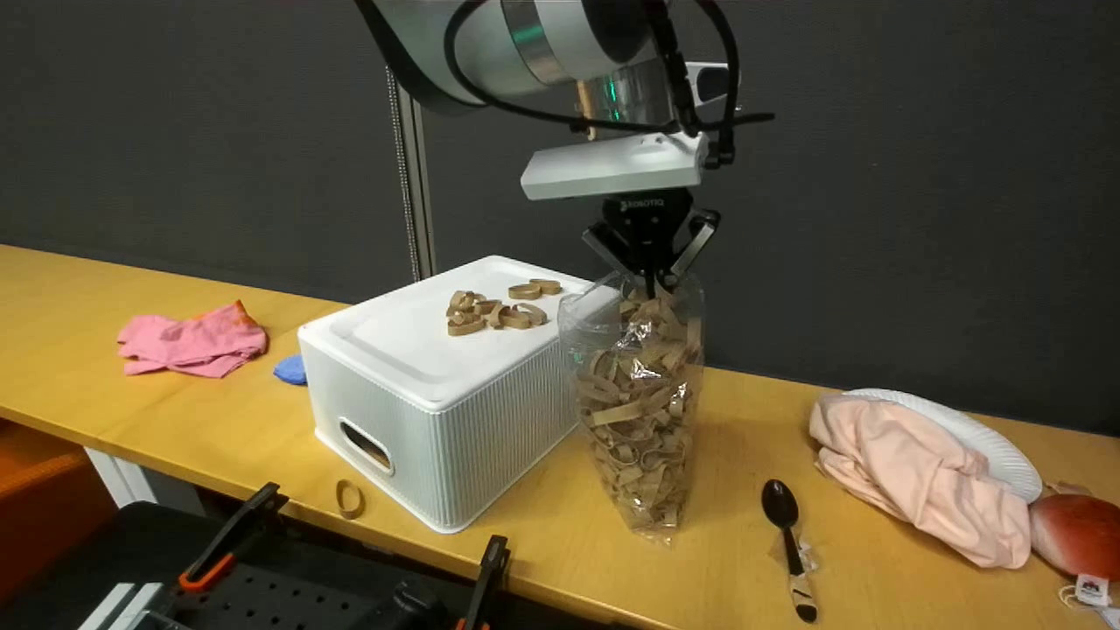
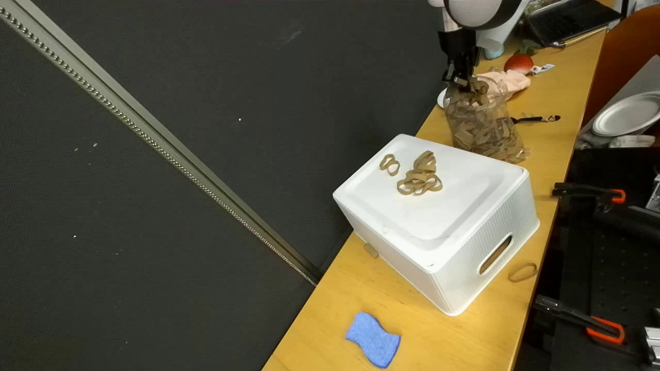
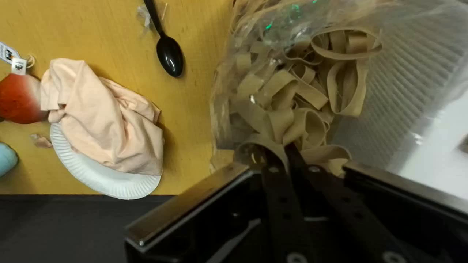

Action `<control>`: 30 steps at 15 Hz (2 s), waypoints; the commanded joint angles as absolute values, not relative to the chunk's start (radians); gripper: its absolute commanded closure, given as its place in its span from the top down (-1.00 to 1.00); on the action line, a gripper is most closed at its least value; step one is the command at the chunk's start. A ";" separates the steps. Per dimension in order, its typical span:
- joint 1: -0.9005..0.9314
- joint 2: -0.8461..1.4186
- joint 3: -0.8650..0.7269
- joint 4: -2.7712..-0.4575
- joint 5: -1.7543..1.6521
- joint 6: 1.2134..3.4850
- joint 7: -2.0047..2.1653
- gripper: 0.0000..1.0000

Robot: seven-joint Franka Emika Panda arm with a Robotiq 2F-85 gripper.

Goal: Remove some rubber bands from the plastic and put them on the white box

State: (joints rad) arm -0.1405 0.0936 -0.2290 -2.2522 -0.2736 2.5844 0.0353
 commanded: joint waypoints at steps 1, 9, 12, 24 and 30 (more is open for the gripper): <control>-0.151 0.029 -0.217 -2.280 -0.282 2.563 0.026 -0.97; -0.148 -0.064 -0.198 -2.341 -0.258 2.546 0.008 -0.97; -0.146 -0.093 -0.184 -2.340 -0.253 2.533 0.007 -0.97; -0.121 -0.068 -0.120 -2.228 -0.233 2.485 0.009 -0.97; -0.090 -0.025 -0.090 -2.152 -0.239 2.454 0.014 -0.97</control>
State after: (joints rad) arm -0.1000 -0.0627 -0.1048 -2.2065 -0.2618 2.4855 0.0280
